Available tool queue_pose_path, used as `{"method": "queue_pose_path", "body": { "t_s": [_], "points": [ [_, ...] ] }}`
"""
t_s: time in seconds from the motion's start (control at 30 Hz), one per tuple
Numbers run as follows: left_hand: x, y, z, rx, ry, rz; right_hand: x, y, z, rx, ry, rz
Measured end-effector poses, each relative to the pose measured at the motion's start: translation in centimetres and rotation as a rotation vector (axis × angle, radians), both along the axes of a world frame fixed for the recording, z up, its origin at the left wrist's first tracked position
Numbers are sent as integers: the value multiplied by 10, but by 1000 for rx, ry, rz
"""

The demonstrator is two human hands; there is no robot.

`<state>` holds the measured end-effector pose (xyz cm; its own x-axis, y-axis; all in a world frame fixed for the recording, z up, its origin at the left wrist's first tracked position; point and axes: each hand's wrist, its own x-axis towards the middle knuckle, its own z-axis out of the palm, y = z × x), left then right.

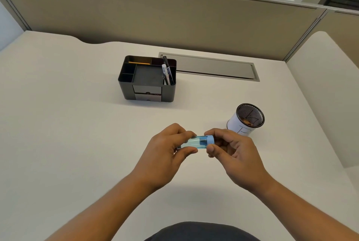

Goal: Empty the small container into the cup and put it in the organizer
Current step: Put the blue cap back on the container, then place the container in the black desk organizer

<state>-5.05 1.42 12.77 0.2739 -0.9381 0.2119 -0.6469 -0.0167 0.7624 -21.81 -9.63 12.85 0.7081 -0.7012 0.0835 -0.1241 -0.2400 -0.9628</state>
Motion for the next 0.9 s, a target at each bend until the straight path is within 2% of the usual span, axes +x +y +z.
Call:
{"method": "queue_pose_path", "body": {
  "t_s": [0.2, 0.57, 0.77, 0.9],
  "points": [
    [-1, 0, -4, -13, -61, -1, 2, 0, -5, 30, 13, -22],
    [37, -33, -5, -69, -24, 144, 25, -29, -21, 51, 64, -64],
    [99, -69, -7, 17, -225, 251, -4, -21, -94, -55, 524, 59],
    [163, -97, -8, 84, -360, 374, -8, -22, -116, -14, 625, 119]
  ]
}}
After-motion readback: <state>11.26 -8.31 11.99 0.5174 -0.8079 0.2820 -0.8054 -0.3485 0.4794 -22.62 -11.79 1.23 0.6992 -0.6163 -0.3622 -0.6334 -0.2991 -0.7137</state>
